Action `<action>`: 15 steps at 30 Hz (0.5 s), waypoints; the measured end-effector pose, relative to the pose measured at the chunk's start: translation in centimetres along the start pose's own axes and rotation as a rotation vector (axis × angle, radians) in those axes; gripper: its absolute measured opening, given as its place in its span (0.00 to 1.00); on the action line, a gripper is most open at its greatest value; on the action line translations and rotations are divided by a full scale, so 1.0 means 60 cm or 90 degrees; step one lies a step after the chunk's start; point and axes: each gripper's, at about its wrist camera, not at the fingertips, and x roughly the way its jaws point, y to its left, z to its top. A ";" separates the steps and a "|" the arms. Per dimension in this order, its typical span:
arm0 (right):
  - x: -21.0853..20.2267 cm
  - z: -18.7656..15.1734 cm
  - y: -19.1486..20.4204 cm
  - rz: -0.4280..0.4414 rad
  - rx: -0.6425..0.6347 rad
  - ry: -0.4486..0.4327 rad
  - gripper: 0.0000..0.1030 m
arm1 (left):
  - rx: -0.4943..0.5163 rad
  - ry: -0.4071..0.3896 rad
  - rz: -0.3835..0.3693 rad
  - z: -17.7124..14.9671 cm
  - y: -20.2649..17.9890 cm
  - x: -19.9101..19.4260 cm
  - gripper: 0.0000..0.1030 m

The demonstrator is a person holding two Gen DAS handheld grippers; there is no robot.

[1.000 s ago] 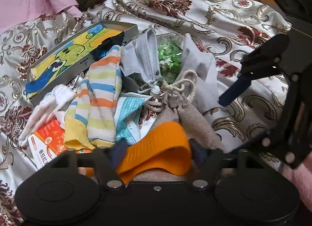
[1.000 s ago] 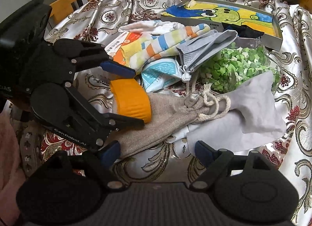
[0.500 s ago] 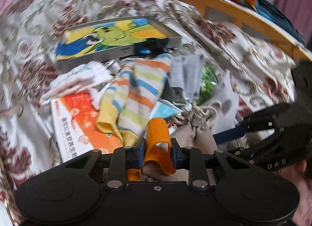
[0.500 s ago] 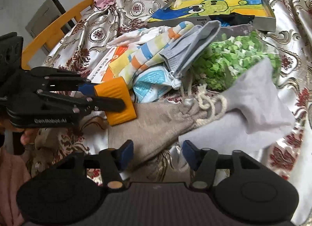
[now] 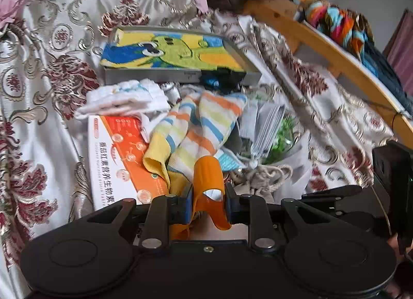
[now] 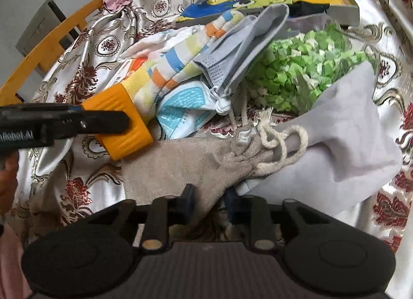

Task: Organize soft objects
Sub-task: 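Grasp the beige drawstring pouch with the right tool while the left lifts the orange strip, then carry both items over the painted tray while the left tool releases the orange strip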

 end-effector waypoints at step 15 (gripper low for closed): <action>-0.157 -0.014 0.055 0.004 -0.085 -0.230 0.06 | -0.046 -0.195 -0.034 0.031 0.002 -0.102 0.25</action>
